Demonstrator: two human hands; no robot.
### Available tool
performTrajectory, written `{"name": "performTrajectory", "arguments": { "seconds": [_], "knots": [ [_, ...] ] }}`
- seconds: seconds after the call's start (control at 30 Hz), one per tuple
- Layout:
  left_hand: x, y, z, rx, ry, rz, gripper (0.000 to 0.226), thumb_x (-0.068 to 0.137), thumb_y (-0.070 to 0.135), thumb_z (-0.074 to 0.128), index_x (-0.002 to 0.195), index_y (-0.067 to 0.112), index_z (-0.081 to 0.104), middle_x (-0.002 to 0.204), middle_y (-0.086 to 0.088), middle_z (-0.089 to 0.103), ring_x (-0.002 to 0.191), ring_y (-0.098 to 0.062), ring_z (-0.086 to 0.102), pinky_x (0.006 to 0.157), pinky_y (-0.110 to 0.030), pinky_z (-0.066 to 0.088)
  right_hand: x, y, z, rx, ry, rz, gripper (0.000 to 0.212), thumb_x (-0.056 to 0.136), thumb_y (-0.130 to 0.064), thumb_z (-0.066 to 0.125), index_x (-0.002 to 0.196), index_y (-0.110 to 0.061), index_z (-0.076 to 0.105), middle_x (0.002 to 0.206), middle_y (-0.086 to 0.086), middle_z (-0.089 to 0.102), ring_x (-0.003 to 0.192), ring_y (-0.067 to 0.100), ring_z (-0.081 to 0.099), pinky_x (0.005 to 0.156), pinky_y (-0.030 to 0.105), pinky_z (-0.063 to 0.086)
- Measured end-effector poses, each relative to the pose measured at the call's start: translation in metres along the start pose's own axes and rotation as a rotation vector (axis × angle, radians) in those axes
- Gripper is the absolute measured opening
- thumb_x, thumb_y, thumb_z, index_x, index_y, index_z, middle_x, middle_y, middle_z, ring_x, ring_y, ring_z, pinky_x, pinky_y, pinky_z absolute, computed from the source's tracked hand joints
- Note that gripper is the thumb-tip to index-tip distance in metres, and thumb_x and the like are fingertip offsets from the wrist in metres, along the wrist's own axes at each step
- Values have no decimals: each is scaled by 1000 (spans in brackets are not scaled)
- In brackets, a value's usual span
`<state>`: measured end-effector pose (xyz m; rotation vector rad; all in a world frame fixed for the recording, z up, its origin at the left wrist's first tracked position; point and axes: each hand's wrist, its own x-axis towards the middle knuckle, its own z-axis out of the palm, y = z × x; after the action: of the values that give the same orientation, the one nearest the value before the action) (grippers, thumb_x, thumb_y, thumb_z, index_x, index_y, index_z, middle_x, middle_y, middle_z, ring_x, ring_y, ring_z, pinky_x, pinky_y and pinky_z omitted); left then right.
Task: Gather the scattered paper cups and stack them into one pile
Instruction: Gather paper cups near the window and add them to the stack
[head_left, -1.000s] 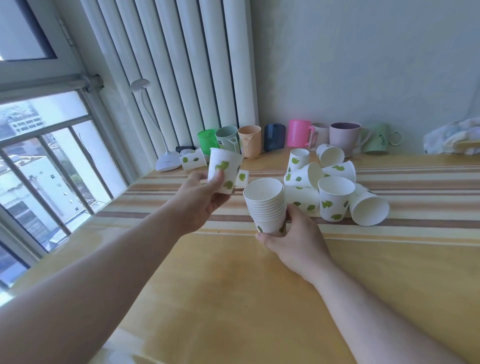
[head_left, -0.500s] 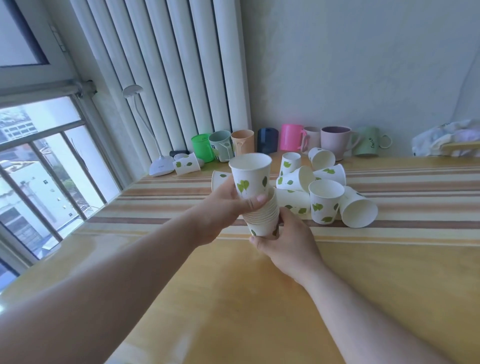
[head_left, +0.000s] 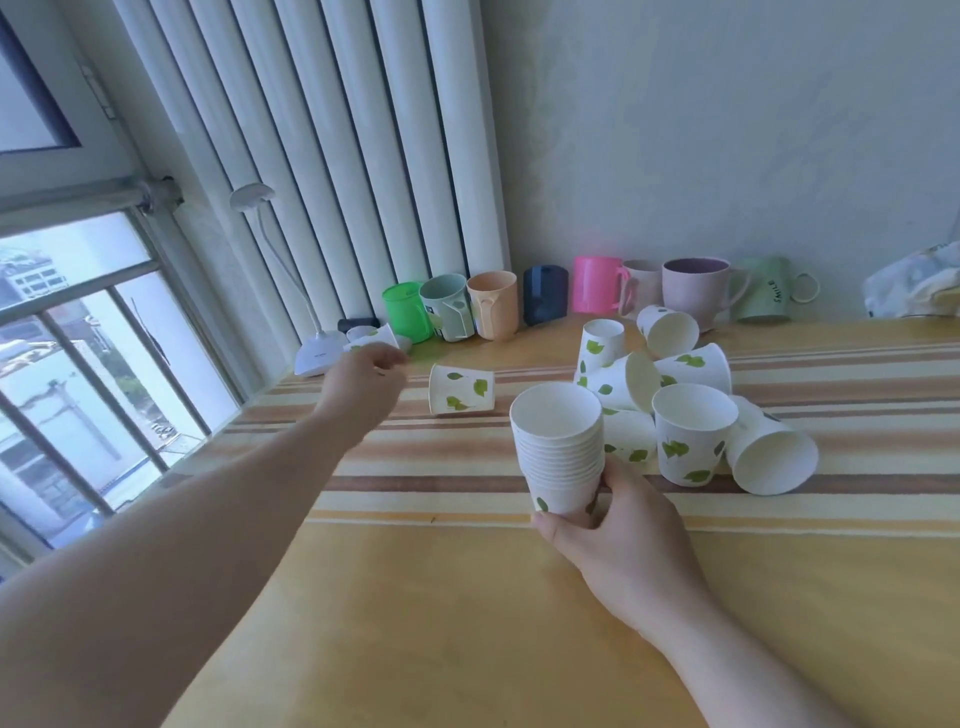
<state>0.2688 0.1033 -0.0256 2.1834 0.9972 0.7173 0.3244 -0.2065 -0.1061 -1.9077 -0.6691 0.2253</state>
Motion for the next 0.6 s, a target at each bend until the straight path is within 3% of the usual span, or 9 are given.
{"name": "performTrajectory", "arguments": {
  "seconds": [0.07,0.13,0.2,0.3,0.37,0.43,0.5,0.57,0.6],
  "knots": [
    [35,-12,0,138,68,-1,39,93,16,67,129,28,70,139,-3,61,94,-21,61,67,-29,47,1,2,1,-11,2,-16,31,80,-43,89,99,-43,65,98,-31,71,91,-3,66,72,26,54],
    [66,-26,2,291,70,-33,62,91,19,70,150,29,54,151,-11,48,118,-31,55,84,-36,49,2,3,3,-24,5,-29,30,80,-43,89,95,-45,64,101,-36,68,91,-3,66,71,24,54],
    [91,-41,7,448,16,-68,82,91,27,73,163,31,33,160,-14,37,138,-41,43,107,-52,46,4,6,4,-36,23,-46,32,78,-46,90,95,-47,62,104,-36,67,91,-2,67,69,21,51],
    [111,-56,17,541,-108,-106,102,93,40,75,170,31,8,169,-13,25,147,-45,36,113,-60,41,5,8,6,-58,40,-48,37,74,-50,90,96,-50,60,101,-33,68,90,-1,66,66,16,44],
    [117,-60,24,430,-91,-162,99,94,46,73,170,27,13,166,-16,28,132,-45,50,101,-54,48,5,8,7,-59,41,-45,37,74,-51,89,96,-50,60,101,-33,67,90,-1,66,66,15,45],
    [118,-59,25,441,-6,-207,76,94,40,66,160,17,37,154,-21,35,107,-42,55,86,-46,49,5,8,6,-65,42,-46,35,75,-50,90,94,-48,61,103,-34,67,91,0,67,67,16,48],
    [113,-61,21,474,72,-223,62,91,35,64,148,15,51,143,-21,39,110,-44,54,90,-47,51,5,7,5,-61,38,-39,34,76,-48,90,93,-47,61,100,-34,69,90,-2,68,67,15,50],
    [101,-59,16,444,84,-176,67,90,33,72,148,12,48,143,-20,46,120,-45,55,99,-50,53,4,4,4,-54,28,-32,33,77,-46,91,94,-47,62,97,-32,70,89,-4,67,65,14,47],
    [93,-57,14,427,51,-127,68,88,31,76,146,10,47,137,-19,54,116,-42,59,95,-51,55,3,3,3,-51,26,-23,33,77,-46,91,95,-47,63,94,-29,72,89,-4,67,65,14,45]
  ]
}}
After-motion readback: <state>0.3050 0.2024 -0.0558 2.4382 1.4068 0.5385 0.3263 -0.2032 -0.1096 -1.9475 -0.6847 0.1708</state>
